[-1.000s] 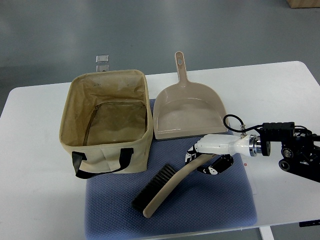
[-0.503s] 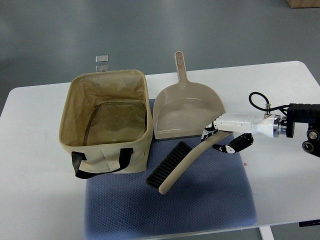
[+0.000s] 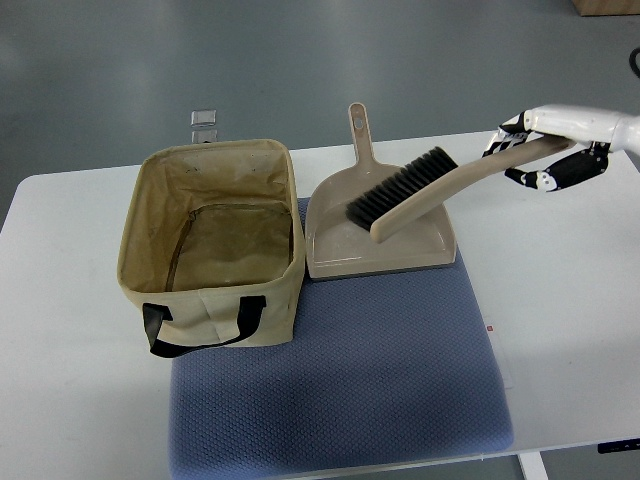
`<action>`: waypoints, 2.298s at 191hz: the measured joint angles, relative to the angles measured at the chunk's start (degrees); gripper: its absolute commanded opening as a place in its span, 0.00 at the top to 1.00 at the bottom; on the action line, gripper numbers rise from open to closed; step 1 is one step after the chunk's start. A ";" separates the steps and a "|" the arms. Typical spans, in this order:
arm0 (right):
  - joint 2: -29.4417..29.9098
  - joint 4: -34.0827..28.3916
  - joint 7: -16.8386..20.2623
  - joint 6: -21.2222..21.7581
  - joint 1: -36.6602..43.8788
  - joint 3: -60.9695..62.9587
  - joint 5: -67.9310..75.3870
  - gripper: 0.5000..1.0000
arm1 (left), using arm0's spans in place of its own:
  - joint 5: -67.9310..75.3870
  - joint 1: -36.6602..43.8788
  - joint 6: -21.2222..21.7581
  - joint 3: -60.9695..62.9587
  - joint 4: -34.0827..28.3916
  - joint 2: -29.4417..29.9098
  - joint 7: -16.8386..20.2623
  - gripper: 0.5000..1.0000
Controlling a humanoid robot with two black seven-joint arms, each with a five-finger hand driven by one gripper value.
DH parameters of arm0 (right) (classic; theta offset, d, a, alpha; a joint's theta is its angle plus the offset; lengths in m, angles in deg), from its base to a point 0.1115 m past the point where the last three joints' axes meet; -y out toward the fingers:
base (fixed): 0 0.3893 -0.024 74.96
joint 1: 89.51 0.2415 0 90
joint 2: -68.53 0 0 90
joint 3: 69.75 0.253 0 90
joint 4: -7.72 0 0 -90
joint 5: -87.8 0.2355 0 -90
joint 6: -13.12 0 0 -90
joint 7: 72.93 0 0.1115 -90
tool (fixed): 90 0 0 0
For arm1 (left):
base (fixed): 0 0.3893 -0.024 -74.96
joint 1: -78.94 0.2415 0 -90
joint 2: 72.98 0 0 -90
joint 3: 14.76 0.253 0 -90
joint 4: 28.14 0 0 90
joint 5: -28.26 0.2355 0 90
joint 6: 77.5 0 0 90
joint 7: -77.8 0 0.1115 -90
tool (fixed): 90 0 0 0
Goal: Put pink broom in yellow bag with right hand
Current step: 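Lift the brush with the right hand up over the dustpan, then carry the brush over the beige bag and lower it inside, then open the right hand to release the brush into the bag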
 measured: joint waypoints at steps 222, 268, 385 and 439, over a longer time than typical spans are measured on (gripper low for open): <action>53.64 30.65 4.28 -1.27 17.61 -4.48 -14.79 1.00 | 0.00 0.00 0.00 -0.05 0.00 0.00 0.00 0.00; 57.11 33.75 5.66 -7.73 16.89 -12.09 -16.46 0.79 | 0.00 0.00 0.00 -0.07 0.00 0.00 0.00 0.00; 56.11 33.80 5.84 -8.85 14.64 -3.83 -9.32 0.21 | 0.00 0.00 0.00 -0.06 0.00 0.00 0.00 0.00; 49.33 33.92 5.79 -8.63 4.04 9.06 4.39 0.21 | 0.00 -0.02 0.00 -0.06 0.00 0.00 0.00 0.00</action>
